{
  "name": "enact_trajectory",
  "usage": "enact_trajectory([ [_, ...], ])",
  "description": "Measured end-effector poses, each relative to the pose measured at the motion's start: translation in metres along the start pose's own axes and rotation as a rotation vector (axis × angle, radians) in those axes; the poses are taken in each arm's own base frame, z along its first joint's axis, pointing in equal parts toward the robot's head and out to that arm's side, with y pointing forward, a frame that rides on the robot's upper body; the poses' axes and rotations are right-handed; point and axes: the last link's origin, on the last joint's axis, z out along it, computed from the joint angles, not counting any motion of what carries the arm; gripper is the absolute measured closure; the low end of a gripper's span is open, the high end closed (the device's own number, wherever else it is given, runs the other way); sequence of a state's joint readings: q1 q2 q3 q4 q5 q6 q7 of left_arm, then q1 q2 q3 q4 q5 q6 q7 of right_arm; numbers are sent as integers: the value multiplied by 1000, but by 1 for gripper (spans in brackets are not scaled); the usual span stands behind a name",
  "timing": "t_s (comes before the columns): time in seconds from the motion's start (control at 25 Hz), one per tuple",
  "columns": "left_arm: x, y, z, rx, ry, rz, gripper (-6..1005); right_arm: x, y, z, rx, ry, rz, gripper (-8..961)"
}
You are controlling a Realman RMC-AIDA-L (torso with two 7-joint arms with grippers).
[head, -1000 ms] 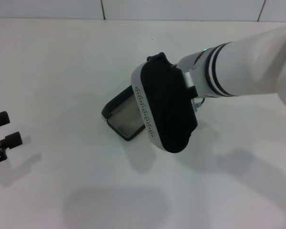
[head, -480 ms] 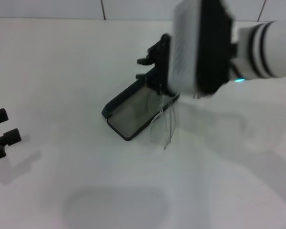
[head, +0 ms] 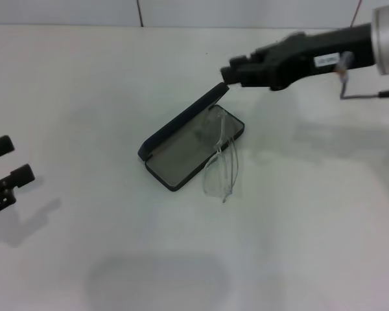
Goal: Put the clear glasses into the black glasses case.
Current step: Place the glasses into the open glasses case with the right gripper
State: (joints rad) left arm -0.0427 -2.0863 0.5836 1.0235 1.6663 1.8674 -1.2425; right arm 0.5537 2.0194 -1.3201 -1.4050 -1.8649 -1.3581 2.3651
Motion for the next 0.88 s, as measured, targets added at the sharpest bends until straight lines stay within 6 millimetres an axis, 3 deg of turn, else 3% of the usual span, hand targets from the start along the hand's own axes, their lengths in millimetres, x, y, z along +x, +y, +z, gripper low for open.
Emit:
enact_trajectory([
  [0.2,-2,-2,7,-9,37,39,431,25,-30,-4,-170,-30,436,719],
  [0.36,-6,-3,16,-21,65,74,432,47,-37,2,-229,5,654,719],
  [0.88,-14,1,22,1,124,114,432,79,-62,-1,-91,74,927,718],
])
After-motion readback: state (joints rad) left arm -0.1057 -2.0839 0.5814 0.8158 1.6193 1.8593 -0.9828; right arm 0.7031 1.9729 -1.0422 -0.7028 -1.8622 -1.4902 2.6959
